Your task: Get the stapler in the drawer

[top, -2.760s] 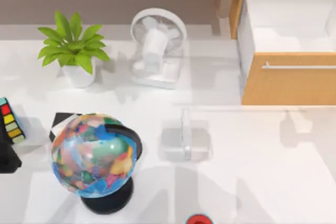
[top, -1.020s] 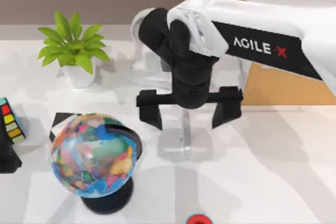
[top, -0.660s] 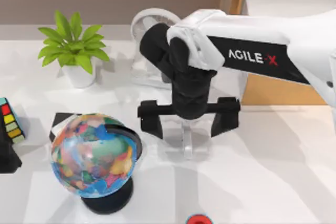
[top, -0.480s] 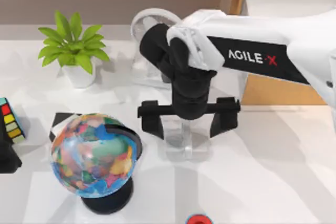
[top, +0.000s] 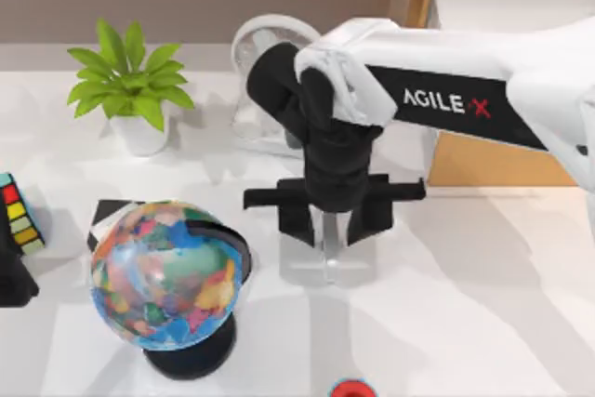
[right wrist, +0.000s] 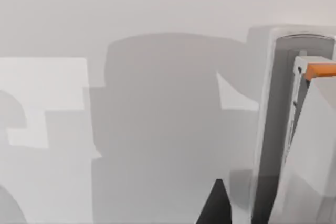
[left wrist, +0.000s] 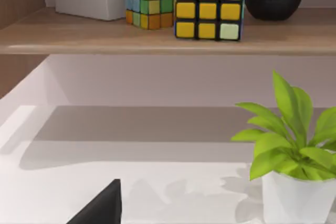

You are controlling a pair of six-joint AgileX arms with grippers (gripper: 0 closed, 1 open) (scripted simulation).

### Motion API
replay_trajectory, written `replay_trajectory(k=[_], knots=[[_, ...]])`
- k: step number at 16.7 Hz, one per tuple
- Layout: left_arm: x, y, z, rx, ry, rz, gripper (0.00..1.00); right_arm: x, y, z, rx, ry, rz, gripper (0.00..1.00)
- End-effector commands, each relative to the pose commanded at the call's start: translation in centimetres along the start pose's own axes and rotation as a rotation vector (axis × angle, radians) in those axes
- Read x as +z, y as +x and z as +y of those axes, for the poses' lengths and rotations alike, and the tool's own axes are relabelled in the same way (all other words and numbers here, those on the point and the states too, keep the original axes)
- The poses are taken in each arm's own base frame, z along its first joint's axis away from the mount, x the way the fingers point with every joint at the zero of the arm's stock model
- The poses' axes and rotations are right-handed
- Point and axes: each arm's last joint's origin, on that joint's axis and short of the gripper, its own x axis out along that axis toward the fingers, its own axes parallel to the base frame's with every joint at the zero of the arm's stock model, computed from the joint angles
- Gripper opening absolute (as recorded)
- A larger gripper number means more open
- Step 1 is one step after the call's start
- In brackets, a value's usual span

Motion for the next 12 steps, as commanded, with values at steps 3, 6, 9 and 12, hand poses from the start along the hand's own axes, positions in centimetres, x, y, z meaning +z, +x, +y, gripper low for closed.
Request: replay_trajectory(k=[3,6,9,12], knots=[[0.0,0.0,0.0,0.0,0.0,0.0,1.0,0.0,0.0,0.0,0.0,0.0,0.0,0.02],[0.0,0.0,0.0,0.0,0.0,0.0,1.0,0.0,0.0,0.0,0.0,0.0,0.0,0.0],[0.0,0.0,0.0,0.0,0.0,0.0,1.0,0.0,0.0,0.0,0.0,0.0,0.0,0.0],[0.0,0.0,0.0,0.0,0.0,0.0,1.0,0.07,-0.04,-0.09,0.0,0.003,-0.001,0.0]])
